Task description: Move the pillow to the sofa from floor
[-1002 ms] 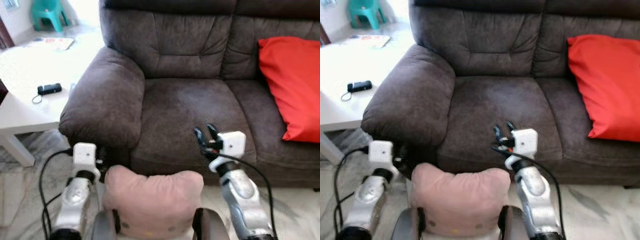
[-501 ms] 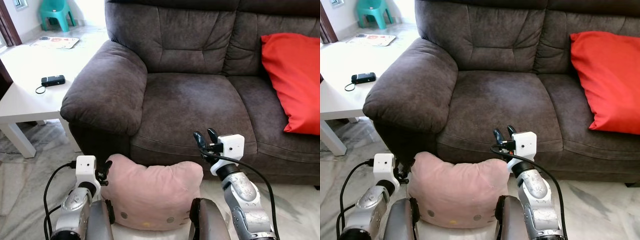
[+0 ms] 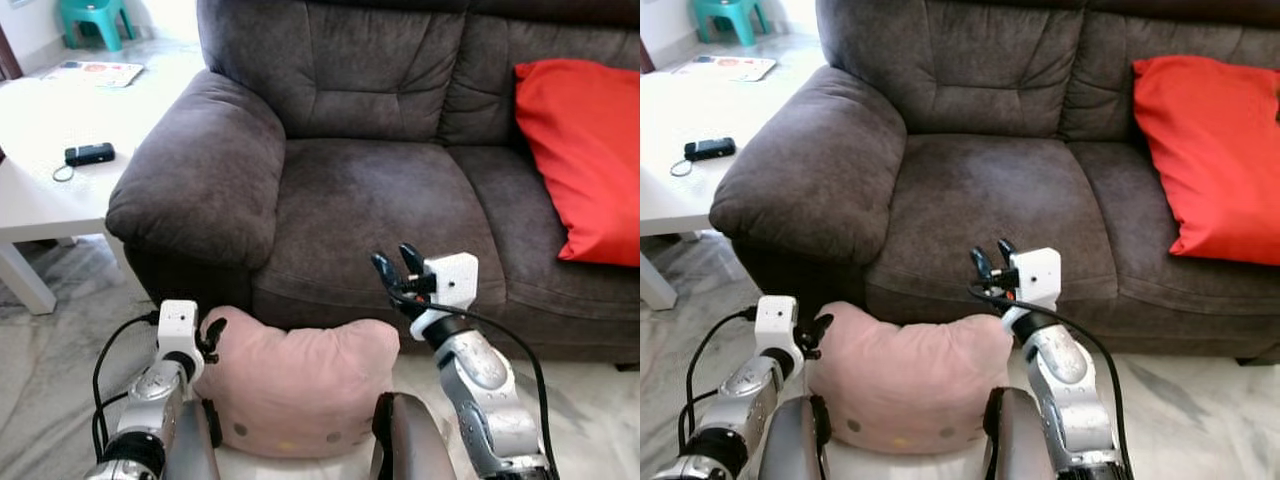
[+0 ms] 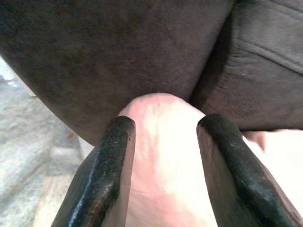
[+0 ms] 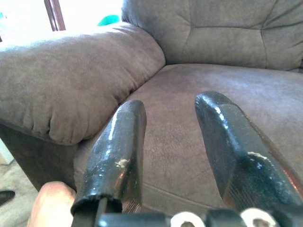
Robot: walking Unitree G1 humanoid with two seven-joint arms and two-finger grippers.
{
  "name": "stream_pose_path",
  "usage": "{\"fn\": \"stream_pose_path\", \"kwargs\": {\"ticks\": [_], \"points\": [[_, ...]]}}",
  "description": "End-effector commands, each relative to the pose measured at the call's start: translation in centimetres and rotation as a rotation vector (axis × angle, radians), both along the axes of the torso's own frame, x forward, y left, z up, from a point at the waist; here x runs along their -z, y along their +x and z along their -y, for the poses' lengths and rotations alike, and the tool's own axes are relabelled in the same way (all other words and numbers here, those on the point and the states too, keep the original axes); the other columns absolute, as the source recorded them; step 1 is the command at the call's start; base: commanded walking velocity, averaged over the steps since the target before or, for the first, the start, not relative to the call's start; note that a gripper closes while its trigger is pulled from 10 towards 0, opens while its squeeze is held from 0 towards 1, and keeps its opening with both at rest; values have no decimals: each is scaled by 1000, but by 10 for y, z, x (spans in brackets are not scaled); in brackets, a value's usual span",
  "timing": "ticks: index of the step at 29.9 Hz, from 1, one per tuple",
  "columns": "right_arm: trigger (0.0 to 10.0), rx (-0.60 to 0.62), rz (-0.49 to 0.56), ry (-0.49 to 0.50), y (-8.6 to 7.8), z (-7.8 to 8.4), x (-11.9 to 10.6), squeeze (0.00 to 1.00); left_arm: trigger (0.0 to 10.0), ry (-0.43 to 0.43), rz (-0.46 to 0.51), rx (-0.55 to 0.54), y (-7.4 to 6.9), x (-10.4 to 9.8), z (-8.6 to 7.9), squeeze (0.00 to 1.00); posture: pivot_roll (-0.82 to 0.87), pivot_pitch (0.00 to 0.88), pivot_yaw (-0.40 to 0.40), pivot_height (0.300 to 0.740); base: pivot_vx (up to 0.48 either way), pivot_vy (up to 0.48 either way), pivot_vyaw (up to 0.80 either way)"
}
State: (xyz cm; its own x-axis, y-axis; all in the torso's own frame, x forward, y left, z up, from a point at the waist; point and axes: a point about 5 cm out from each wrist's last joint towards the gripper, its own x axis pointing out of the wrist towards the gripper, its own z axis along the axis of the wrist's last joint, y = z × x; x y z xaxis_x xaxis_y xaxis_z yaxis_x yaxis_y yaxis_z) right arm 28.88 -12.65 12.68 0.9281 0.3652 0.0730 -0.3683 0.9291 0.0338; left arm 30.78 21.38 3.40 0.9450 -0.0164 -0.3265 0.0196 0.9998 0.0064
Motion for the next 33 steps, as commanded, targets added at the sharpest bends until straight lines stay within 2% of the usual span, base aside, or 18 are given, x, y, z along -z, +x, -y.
{"fn": "stream_pose_path", "kwargs": {"ticks": [1,6,8,9,10,12,16,18,22,23,27,29,30,31,33], "points": [[10000,-12,4,12,3,-3,-5,0,10000,29,22,-4,5,-4,4,0,7,0,-138,487,0,0,0],[10000,12,-29,59,11,-1,-4,0,10000,43,101,-23,10,-14,11,0,21,0,-151,487,0,0,0],[10000,38,-52,67,18,5,-4,0,10000,49,183,-39,14,-26,16,0,40,0,-158,487,0,0,0],[10000,38,-52,67,18,5,-4,0,10000,49,183,-39,14,-26,16,0,40,0,-158,487,0,0,0],[10000,51,-69,45,23,9,-1,0,10000,38,241,-60,15,-35,17,0,44,0,-156,487,0,0,0],[10000,49,-76,38,24,9,1,0,10000,27,271,-79,14,-38,17,0,49,0,-155,487,0,0,0],[10000,49,-84,55,24,3,4,0,10000,66,292,-83,10,-40,13,0,56,0,-139,487,0,0,0],[10000,45,-86,60,22,0,5,0,10000,82,290,-79,8,-40,11,0,60,0,-131,487,0,0,0],[10000,97,-105,91,19,6,11,0,10000,100,251,-82,5,-38,4,0,66,0,-103,487,0,0,0],[10000,119,-107,89,18,9,12,0,10000,85,210,-77,5,-34,1,0,52,0,-70,487,0,0,0],[10000,129,-104,90,14,8,11,0,10000,73,169,-71,3,-30,-3,0,38,0,-51,487,0,0,0],[10000,143,-107,89,4,7,8,0,10000,9,116,-95,6,-26,-9,0,21,0,-29,487,0,0,0],[10000,143,-107,89,4,7,8,0,10000,9,116,-95,6,-26,-9,0,21,0,-29,487,0,0,0],[10000,145,-102,103,1,7,5,0,10000,-14,98,-98,7,-24,-10,1000,13,0,-25,487,0,0,0],[10000,145,-93,109,-3,6,0,0,10000,-29,76,-99,7,-22,-13,1000,5,0,-24,487,0,0,0]]}}
